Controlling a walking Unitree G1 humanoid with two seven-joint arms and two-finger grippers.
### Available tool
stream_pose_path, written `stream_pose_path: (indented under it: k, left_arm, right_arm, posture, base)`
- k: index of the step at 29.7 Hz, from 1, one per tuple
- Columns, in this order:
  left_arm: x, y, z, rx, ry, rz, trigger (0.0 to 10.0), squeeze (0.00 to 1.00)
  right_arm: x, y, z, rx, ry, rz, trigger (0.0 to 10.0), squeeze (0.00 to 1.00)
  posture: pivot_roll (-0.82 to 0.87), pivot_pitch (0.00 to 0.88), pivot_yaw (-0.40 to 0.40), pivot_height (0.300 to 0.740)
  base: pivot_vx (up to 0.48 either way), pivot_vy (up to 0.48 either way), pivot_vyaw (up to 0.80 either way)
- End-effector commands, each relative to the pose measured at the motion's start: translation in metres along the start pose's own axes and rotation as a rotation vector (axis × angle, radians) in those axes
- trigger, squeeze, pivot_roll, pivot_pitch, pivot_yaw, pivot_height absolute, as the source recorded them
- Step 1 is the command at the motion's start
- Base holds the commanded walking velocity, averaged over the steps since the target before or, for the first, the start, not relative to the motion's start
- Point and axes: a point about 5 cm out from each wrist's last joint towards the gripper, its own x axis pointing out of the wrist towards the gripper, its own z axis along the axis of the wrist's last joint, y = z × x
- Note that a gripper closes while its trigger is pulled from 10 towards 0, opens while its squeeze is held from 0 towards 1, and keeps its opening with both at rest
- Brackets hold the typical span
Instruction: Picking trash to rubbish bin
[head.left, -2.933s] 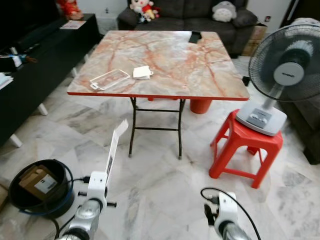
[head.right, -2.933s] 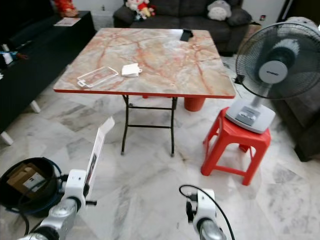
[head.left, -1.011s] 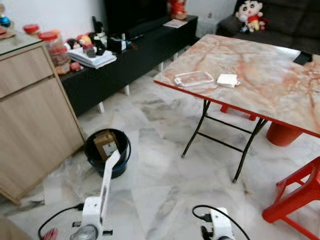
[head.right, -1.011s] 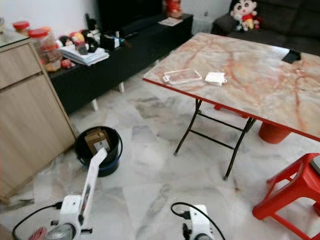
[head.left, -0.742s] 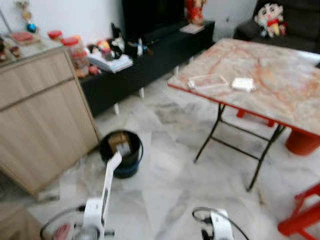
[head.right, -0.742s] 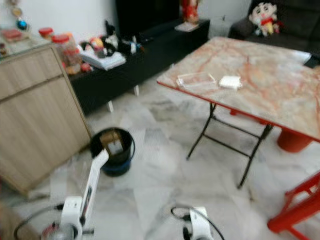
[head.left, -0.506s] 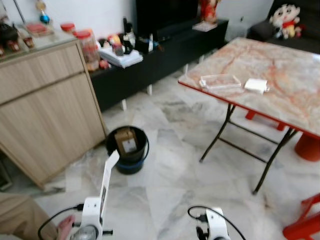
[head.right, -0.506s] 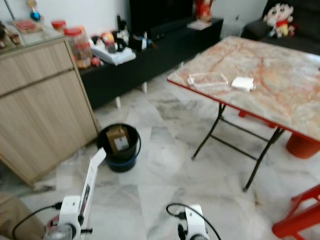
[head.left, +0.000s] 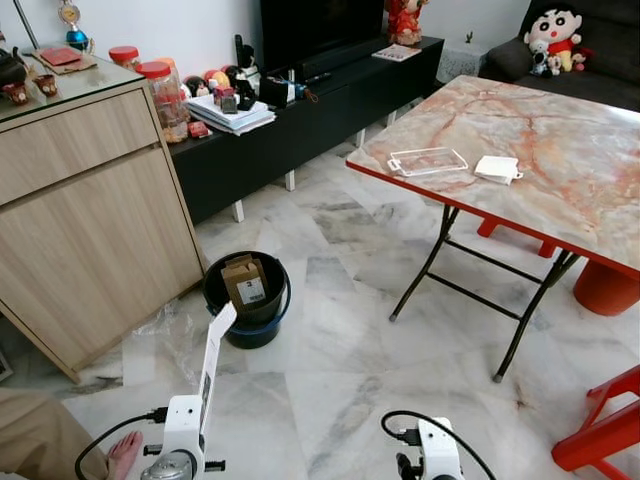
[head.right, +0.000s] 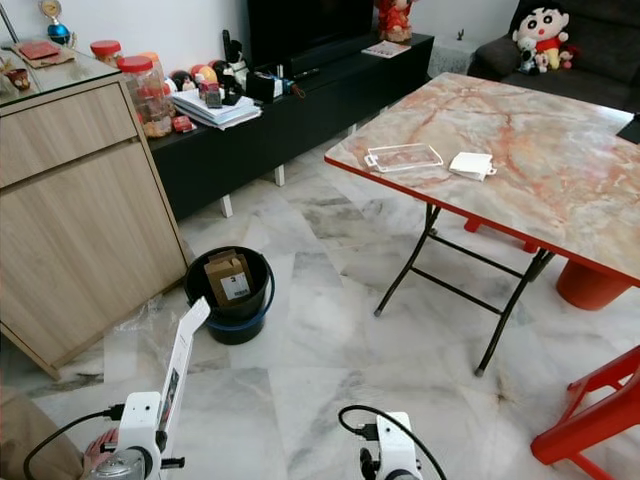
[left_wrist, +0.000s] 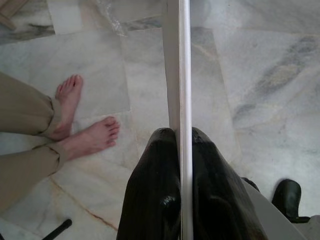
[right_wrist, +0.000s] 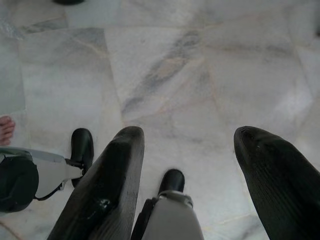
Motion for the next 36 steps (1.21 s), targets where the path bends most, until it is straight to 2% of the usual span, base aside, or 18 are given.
stream_pose_path:
  k: [1, 4, 10, 13, 36]
  left_arm:
    - [0.0003, 0.0029, 0.0012, -0.002, 0.004, 0.013, 10.0, 0.0]
    - [0.0005, 0.0026, 0.0022, -0.001, 0.002, 0.014, 10.0, 0.0]
    - [0.0008, 0.002, 0.0036, 0.002, -0.001, 0.014, 10.0, 0.0]
    - [0.0008, 0.002, 0.0036, 0.01, 0.001, 0.016, 10.0, 0.0]
    - [0.0004, 0.0034, 0.0018, 0.008, 0.006, 0.026, 10.0, 0.0]
  right_arm:
    - [0.0007, -0.001, 0.0048, 0.002, -0.015, -0.007, 10.0, 0.0]
    - [0.0008, -0.0013, 0.0059, -0.025, -0.019, -0.001, 10.0, 0.0]
    - [0.0008, -0.0015, 0.0062, -0.022, -0.023, -0.003, 10.0, 0.0]
    - [0.0008, -0.0027, 0.0064, 0.014, -0.025, -0.017, 10.0, 0.0]
    - [0.0008, -0.006, 0.0086, 0.033, -0.037, -0.038, 10.0, 0.0]
  posture:
    - [0.01, 0.012, -0.02, 0.74]
    - [0.01, 0.013, -0.02, 0.74]
    - [0.01, 0.014, -0.021, 0.74]
    - [0.01, 0.014, -0.021, 0.74]
    - [0.01, 0.016, -0.023, 0.74]
  base:
    - [0.266, 0.0, 0.0]
    - [0.261, 0.0, 0.0]
    - [0.262, 0.0, 0.78]
    - [0.266, 0.0, 0.0]
    - [0.274, 0.0, -0.02]
